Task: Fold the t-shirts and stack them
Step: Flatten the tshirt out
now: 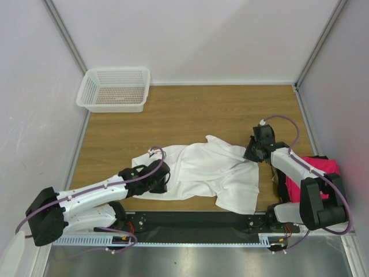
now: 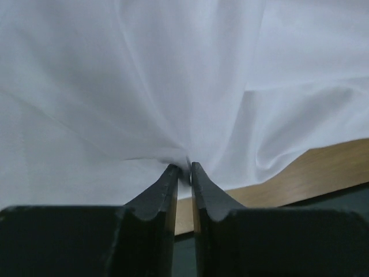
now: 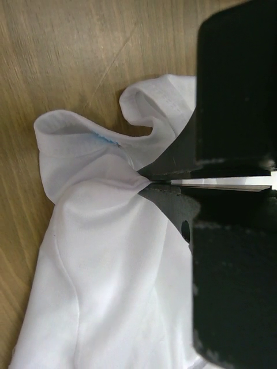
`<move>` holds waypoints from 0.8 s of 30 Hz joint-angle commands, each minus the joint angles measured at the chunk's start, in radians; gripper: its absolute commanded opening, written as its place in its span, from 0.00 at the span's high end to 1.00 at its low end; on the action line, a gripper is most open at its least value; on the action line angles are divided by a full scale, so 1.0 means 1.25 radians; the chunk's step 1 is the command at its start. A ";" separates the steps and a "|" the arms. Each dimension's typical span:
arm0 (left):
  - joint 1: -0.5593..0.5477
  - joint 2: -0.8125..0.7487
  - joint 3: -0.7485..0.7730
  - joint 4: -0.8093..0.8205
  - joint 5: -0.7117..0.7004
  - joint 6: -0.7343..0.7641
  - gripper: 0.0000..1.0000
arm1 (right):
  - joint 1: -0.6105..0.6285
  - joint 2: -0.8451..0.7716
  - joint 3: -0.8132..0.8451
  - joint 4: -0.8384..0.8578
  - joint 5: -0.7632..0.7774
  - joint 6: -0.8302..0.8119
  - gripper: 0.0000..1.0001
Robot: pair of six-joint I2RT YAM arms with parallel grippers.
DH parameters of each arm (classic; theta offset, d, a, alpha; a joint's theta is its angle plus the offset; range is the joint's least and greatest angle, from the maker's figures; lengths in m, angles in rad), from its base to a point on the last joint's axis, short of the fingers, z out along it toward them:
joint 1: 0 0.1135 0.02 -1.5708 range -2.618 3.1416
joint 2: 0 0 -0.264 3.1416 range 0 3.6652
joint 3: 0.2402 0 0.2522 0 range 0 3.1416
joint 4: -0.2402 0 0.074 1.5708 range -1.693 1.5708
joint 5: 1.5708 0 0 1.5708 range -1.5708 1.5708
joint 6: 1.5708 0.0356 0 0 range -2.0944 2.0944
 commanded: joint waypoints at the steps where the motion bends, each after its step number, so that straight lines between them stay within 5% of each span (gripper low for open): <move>1: -0.040 0.005 0.042 -0.040 -0.011 -0.036 0.77 | -0.011 -0.017 0.033 -0.016 0.011 0.000 1.00; 2: -0.040 -0.001 0.056 -0.056 -0.027 -0.045 0.47 | -0.011 -0.019 0.033 -0.013 0.009 -0.003 1.00; 3: -0.040 -0.009 0.064 -0.071 -0.047 -0.054 0.30 | -0.014 -0.021 0.033 -0.013 0.006 -0.003 1.00; 5: -0.035 -0.043 0.071 -0.104 -0.100 -0.083 0.13 | -0.014 -0.021 0.036 -0.015 0.004 -0.004 1.00; 24: 0.303 -0.142 0.017 -0.057 -0.085 -0.155 0.16 | -0.016 0.012 0.039 -0.003 -0.013 -0.013 1.00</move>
